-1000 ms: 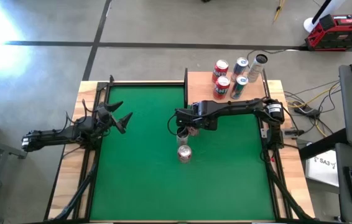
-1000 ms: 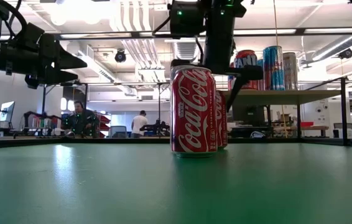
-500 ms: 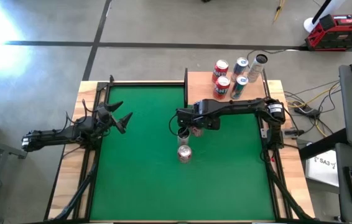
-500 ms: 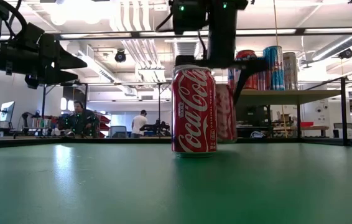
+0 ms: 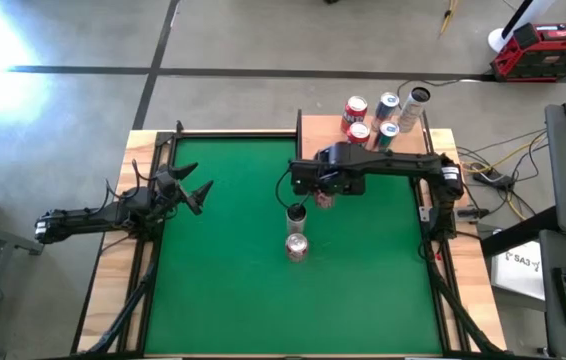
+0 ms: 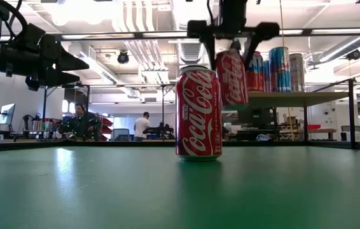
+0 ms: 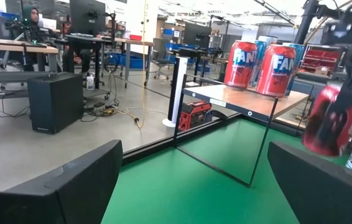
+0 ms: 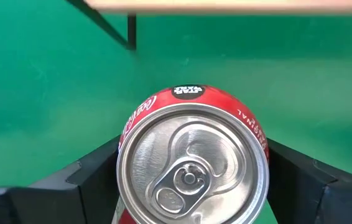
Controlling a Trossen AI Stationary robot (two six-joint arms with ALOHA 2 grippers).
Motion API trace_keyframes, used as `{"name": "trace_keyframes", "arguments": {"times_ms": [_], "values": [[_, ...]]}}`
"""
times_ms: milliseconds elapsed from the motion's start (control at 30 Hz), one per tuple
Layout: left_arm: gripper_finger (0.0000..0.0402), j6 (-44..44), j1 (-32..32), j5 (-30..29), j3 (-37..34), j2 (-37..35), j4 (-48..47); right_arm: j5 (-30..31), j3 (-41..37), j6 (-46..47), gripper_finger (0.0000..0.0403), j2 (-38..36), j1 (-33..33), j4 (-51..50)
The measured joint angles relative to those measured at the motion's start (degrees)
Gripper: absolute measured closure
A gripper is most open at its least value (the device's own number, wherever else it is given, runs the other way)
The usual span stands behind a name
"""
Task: Place canned beverage on shelf
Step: Put the top red white soda can on the shelf
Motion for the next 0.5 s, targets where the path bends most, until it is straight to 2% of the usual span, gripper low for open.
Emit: {"name": "trace_keyframes", "arguments": {"times_ms": [233,500], "values": [[0.0015,0.0,0.0,0.0,0.0,0.0,0.0,4.2,7.6,0.0,0.0103,0.0,0.0,-5.1],[0.0015,0.0,0.0,0.0,0.0,0.0,0.0,7.7,11.2,-0.4,0.0101,0.0,-2.1,-5.9]]}}
